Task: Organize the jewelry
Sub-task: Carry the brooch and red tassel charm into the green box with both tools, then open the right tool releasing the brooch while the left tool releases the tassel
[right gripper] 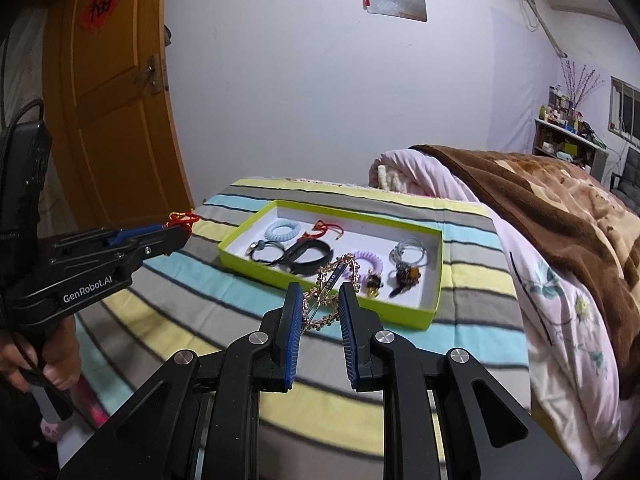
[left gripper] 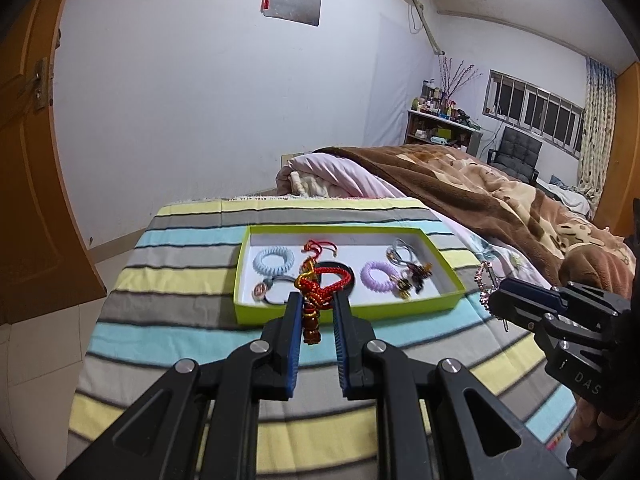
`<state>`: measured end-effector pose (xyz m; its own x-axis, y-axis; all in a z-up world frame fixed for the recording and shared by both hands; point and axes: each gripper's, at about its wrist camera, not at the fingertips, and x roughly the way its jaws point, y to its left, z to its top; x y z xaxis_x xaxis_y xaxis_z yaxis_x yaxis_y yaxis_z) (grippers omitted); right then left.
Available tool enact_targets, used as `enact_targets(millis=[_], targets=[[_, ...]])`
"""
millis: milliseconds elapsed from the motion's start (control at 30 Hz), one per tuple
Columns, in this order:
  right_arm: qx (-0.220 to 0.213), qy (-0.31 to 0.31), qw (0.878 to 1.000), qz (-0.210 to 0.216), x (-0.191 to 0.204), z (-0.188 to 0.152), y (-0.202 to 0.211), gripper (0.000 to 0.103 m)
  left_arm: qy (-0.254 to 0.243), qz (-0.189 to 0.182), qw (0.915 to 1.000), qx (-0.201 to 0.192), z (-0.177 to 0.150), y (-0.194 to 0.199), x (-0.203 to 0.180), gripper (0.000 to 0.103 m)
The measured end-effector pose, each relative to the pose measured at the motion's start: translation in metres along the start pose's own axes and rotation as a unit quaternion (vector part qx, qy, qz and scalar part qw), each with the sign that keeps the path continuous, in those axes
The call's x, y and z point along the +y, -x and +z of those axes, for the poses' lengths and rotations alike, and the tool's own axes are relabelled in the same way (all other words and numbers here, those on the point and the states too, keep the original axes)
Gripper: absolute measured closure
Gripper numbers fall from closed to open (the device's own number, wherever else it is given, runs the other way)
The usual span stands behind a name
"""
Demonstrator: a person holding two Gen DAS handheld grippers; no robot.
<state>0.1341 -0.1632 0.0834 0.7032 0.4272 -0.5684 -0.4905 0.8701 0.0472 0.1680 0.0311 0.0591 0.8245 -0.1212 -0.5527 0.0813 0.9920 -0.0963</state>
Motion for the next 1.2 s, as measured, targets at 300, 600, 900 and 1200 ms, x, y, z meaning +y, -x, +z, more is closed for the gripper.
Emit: enact_targets(millis=[300,600,900,1200], targets=[[0.026,0.003,1.0,0.0,-0.027,0.023,-0.068,0.084,-0.005,0.009,0.9998,0.017,0.02,-0.059,0.013,0.087],[0.074,-0.002,0.997,-0.003,-0.052,0.038,-0.147,0.084,-0.001,0.022,0.9981,0.058,0.023,-0.114,0.025,0.087],[0.123,-0.017,0.992,0.001,-0.063,0.038,-0.191,0.084,0.004,0.029,0.9932,0.113,0.014,-0.152,0.031,0.087],[0.116,-0.013,0.993,-0.004,-0.06,0.041,-0.185,0.066,0.015,0.015,0.9938,0.109,0.015,-0.149,0.035,0.076]])
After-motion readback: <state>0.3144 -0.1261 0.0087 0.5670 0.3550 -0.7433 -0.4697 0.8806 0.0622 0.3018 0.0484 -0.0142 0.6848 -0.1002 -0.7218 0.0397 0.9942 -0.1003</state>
